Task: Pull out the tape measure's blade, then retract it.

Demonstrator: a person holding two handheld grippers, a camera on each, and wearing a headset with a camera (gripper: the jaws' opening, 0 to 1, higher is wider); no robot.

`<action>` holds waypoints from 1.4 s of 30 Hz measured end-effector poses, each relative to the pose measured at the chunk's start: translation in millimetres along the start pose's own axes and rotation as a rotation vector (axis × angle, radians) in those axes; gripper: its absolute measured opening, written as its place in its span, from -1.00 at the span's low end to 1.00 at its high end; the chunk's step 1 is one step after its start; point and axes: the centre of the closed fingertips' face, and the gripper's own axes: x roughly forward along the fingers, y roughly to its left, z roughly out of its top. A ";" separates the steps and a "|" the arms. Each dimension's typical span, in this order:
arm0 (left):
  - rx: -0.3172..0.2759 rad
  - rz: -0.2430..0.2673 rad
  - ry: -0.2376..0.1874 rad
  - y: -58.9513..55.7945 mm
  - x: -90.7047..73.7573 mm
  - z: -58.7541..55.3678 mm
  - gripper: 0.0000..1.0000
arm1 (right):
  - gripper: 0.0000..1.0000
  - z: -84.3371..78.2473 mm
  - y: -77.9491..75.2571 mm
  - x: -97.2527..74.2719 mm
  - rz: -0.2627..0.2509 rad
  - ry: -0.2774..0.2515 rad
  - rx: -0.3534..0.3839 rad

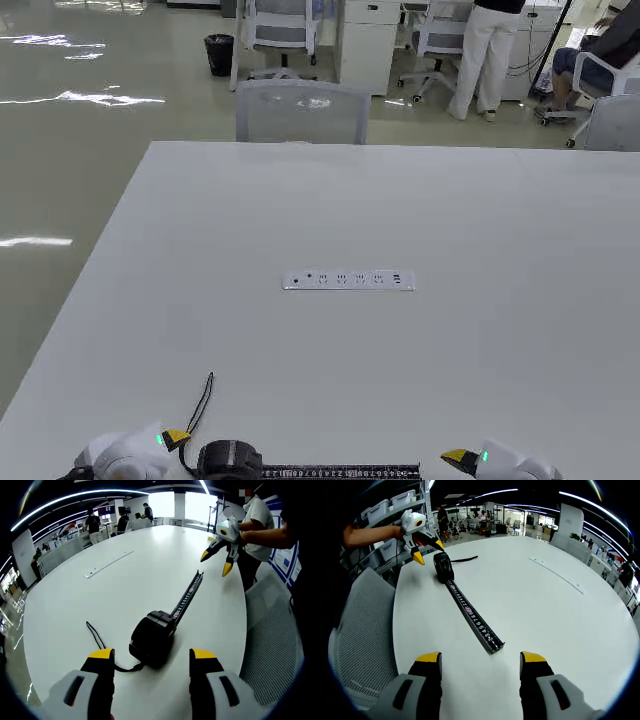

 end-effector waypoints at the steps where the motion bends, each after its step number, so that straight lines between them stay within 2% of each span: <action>1: -0.008 0.006 -0.006 -1.0 -0.5 0.1 0.19 | 0.30 0.9 1.2 -1.2 -0.004 -0.006 0.010; 7: -0.037 0.051 -0.036 -11.9 -8.2 5.0 0.33 | 0.38 4.0 4.5 -9.8 -0.046 -0.033 0.063; 11: -0.052 0.070 -0.031 -18.2 -10.0 2.3 0.35 | 0.41 5.4 5.0 -15.2 -0.075 -0.053 0.091; 18: -0.104 0.094 -0.063 -34.8 -14.4 5.5 0.43 | 0.50 8.1 16.1 -24.6 -0.106 -0.074 0.116; 21: -0.144 0.121 -0.069 -37.9 -16.7 5.5 0.49 | 0.54 8.3 19.3 -26.5 -0.123 -0.087 0.128; 23: -0.151 0.134 -0.086 -40.5 -18.9 7.3 0.50 | 0.56 9.6 23.2 -28.2 -0.129 -0.094 0.139; 32: -0.180 0.177 -0.102 -49.3 -23.4 3.0 0.58 | 0.67 16.0 34.4 -33.2 -0.158 -0.129 0.156; 35: -0.187 0.201 -0.119 -51.8 -27.3 4.7 0.62 | 0.70 20.5 35.7 -36.1 -0.180 -0.146 0.153; 42: -0.219 0.216 -0.151 -60.1 -31.8 10.7 0.72 | 0.79 30.6 43.7 -41.7 -0.202 -0.176 0.154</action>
